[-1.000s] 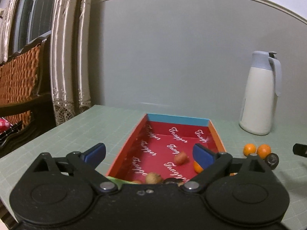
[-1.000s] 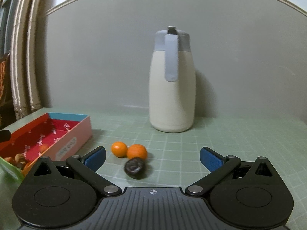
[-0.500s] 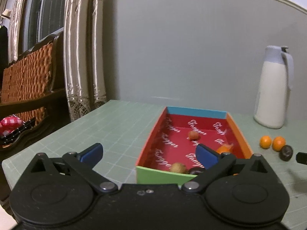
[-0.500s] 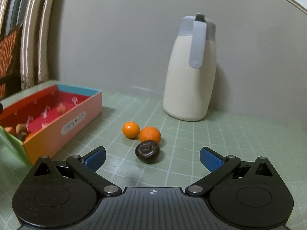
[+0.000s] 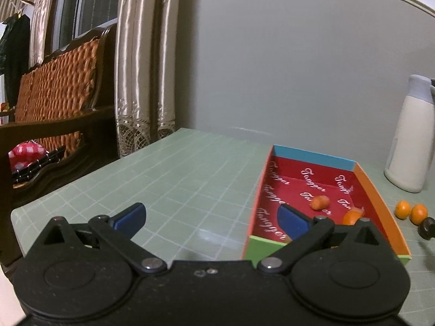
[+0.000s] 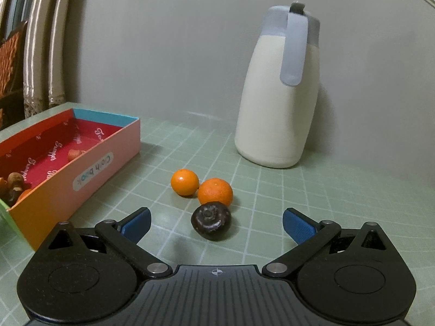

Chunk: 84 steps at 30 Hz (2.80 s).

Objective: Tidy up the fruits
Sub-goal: 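Lower the right tool onto the dark chestnut and close it, then carry the chestnut into the box and open the right tool, then lower the left tool onto the larger mandarin and close it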

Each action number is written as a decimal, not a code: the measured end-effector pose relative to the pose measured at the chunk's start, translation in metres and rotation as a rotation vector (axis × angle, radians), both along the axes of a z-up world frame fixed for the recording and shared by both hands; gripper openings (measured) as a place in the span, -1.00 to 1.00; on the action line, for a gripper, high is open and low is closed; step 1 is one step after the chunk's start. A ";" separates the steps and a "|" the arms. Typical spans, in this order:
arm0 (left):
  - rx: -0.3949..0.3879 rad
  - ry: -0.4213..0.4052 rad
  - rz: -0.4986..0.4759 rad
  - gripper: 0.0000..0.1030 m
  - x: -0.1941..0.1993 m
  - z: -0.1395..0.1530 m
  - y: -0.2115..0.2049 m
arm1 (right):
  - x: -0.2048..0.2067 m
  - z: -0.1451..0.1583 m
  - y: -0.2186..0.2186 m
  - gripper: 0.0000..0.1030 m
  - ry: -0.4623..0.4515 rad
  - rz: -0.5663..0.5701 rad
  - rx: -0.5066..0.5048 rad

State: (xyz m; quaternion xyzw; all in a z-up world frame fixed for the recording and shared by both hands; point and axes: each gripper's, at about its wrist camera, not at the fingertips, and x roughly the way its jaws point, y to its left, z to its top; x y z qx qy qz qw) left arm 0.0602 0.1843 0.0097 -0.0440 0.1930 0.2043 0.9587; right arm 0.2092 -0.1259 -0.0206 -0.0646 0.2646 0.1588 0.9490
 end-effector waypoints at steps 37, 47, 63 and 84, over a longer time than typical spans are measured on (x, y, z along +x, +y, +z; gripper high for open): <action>-0.018 0.034 0.088 0.88 -0.017 -0.005 0.033 | -0.018 0.015 0.031 -0.25 -0.076 0.096 0.099; 0.003 0.048 0.072 0.88 -0.018 -0.008 0.032 | -0.055 0.023 0.094 -0.25 -0.225 0.282 0.124; 0.008 0.058 0.069 0.88 -0.018 -0.009 0.037 | -0.074 0.017 0.125 1.00 -0.369 0.305 0.163; 0.014 -0.038 0.041 0.88 -0.012 0.005 -0.003 | -0.051 0.029 0.009 1.00 -0.283 -0.005 0.238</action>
